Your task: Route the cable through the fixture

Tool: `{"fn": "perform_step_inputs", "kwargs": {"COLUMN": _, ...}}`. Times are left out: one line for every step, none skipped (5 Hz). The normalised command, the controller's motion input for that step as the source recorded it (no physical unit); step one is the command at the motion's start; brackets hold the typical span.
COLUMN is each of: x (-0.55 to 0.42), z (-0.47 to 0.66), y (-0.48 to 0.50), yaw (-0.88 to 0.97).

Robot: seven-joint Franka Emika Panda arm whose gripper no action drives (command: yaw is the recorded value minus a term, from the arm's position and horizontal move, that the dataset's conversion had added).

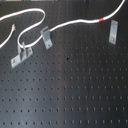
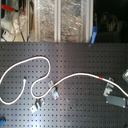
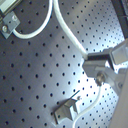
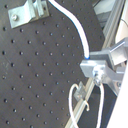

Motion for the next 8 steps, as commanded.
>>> {"fn": "perform_step_inputs", "kwargs": {"x": -0.042, "z": 0.06, "y": 0.027, "yaw": 0.0}}
{"fn": "perform_step_inputs", "kwargs": {"x": -0.075, "z": 0.16, "y": -0.001, "yaw": 0.29}}
{"fn": "perform_step_inputs", "kwargs": {"x": -0.074, "z": 0.16, "y": 0.004, "yaw": 0.37}}
{"fn": "perform_step_inputs", "kwargs": {"x": -0.061, "z": 0.19, "y": 0.01, "yaw": 0.37}}
{"fn": "perform_step_inputs", "kwargs": {"x": 0.002, "z": 0.0, "y": 0.01, "yaw": 0.0}}
{"fn": "perform_step_inputs", "kwargs": {"x": -0.307, "z": 0.14, "y": 0.022, "yaw": 0.14}}
{"fn": "perform_step_inputs", "kwargs": {"x": -0.412, "z": 0.14, "y": 0.003, "yaw": 0.23}}
{"fn": "perform_step_inputs", "kwargs": {"x": -0.284, "z": 0.11, "y": 0.015, "yaw": 0.12}}
